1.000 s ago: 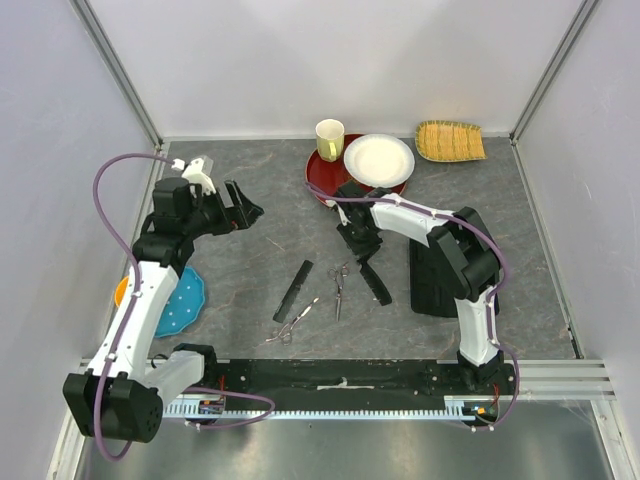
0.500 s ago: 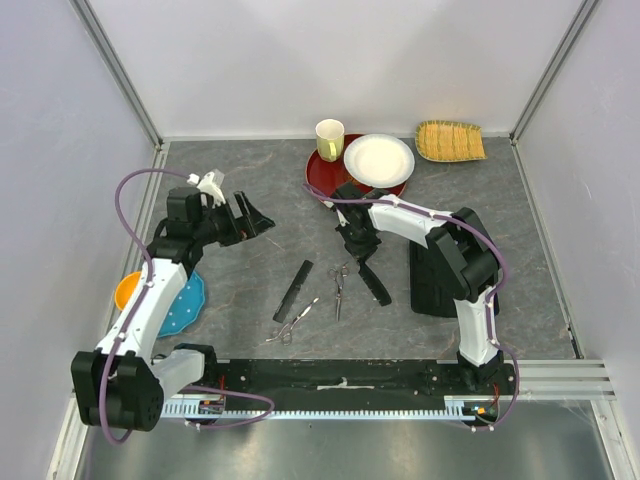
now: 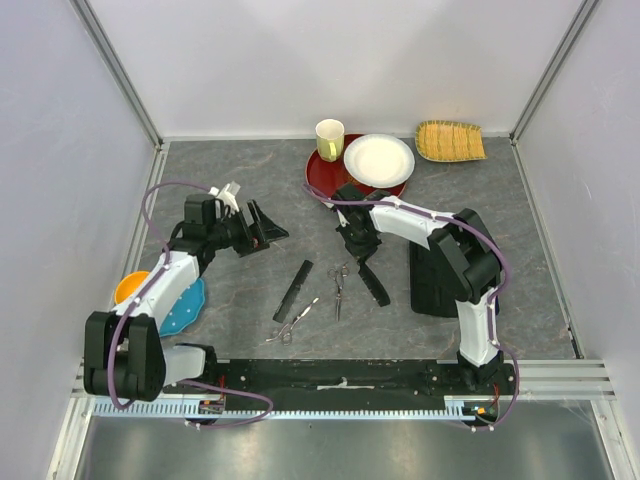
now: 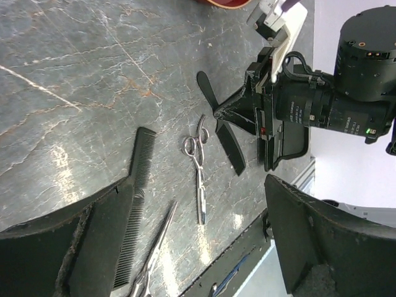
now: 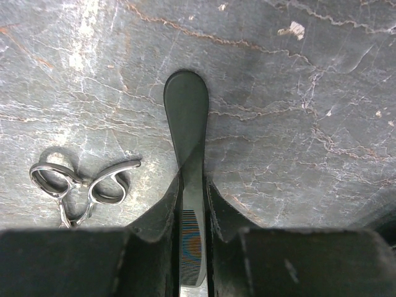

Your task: Sort the hair-cutting tools

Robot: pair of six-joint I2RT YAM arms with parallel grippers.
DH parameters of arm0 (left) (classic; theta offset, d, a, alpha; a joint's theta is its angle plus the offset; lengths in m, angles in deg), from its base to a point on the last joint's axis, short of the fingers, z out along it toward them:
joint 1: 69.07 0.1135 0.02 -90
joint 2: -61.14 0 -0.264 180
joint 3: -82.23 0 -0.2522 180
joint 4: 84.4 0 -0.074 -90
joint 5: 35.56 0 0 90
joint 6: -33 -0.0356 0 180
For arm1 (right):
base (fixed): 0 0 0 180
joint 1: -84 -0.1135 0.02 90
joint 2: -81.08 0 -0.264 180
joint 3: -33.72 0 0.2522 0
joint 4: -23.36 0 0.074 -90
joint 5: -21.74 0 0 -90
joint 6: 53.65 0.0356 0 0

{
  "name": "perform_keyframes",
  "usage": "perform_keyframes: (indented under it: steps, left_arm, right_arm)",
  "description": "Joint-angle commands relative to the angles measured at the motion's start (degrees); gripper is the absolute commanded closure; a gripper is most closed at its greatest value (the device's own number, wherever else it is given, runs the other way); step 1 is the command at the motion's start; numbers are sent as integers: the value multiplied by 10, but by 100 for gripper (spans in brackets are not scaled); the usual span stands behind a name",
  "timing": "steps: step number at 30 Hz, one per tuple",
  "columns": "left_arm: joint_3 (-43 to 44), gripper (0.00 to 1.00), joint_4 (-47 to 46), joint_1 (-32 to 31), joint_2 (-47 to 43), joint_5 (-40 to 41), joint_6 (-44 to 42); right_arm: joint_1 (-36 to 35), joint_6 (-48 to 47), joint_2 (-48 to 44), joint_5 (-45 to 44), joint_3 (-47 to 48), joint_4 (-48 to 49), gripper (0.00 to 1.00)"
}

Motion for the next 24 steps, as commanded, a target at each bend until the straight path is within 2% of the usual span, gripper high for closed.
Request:
perform_keyframes:
  steps: [1,16,24]
  left_arm:
    - [-3,8,-66,-18,24,-37,39]
    - [8,12,-149,-84,117,-19,85]
    - [20,14,-193,-125,174,-16,118]
  right_arm:
    - [-11,10,-20,18,-14,27,89]
    - [-11,15,-79,45,-16,23,90]
    - [-16,16,-115,89,-27,39,90]
